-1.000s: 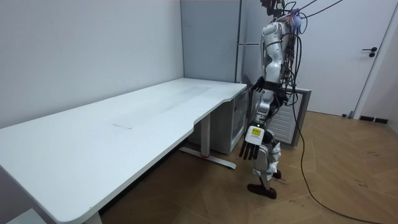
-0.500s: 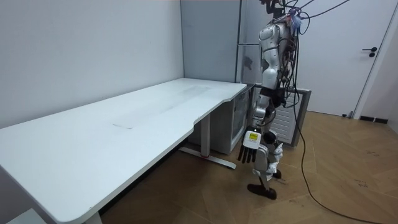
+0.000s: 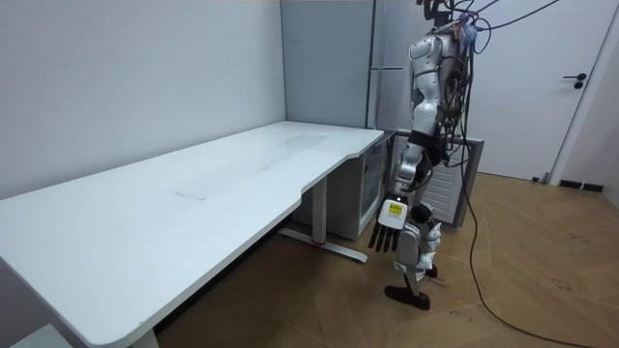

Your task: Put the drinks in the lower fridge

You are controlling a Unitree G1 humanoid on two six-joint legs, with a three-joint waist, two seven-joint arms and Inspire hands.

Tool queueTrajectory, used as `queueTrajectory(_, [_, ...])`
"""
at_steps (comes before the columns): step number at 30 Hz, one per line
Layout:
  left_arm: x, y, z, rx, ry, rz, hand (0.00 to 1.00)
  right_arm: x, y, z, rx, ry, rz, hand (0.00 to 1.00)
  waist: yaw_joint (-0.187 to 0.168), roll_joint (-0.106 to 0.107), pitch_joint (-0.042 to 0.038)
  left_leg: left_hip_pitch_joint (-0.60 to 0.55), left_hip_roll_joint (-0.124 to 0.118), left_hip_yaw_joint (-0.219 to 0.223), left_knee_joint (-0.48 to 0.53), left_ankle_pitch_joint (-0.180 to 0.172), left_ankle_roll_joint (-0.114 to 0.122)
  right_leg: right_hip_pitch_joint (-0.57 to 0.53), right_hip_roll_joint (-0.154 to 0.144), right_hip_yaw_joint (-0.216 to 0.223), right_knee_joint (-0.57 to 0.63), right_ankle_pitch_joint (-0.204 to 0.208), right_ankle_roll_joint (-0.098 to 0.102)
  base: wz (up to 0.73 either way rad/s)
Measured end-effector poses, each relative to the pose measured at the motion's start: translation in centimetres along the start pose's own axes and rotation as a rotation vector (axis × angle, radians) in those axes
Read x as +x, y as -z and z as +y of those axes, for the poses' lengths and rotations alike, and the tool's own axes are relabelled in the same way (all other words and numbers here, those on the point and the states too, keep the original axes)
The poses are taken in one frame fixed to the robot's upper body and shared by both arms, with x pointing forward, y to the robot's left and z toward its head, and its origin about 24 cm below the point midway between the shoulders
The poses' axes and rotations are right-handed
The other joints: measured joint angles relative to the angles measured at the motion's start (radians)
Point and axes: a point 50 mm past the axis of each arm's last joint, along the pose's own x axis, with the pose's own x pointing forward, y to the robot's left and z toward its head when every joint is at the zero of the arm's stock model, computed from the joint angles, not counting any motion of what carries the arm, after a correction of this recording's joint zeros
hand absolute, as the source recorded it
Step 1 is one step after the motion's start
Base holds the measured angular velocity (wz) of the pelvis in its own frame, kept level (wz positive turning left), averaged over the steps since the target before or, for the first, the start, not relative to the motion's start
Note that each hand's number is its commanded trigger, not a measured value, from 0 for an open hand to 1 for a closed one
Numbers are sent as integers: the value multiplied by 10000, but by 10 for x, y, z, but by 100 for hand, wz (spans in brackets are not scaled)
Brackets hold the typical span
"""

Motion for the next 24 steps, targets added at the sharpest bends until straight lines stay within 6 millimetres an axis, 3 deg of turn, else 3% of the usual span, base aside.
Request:
queueTrajectory(5, [0, 4, 2, 41, 69, 173, 0, 0, 28, -12, 55, -420, 1378, 0, -40, 81, -57, 23, 1, -26, -13, 17, -21, 21, 4, -44, 3, 0, -2, 2])
queueTrajectory(11, [0, 9, 9, -178, 136, 411, 0, -2, 48, -18, 164, -937, 2522, 0, -36, 119, -27, 35, 5, -1, 17, 19, -22, 7, 5, -39, 3, 13, -23, 0])
queueTrajectory(21, [2, -1, 22, 20, 255, 315, 0, -2, 46, -19, 164, -1168, 2835, 0, 160, 368, -33, -278, 45, -65, 213, 5, -24, -171, 25, -81, 10, 49, -76, 0])
queueTrajectory(24, [2, -3, 22, 76, 422, 343, 0, 0, 38, -15, 167, -1118, 2642, 0, 189, 515, 63, -418, 44, -77, 297, 5, -22, -271, 23, -100, 14, 82, -73, 1])
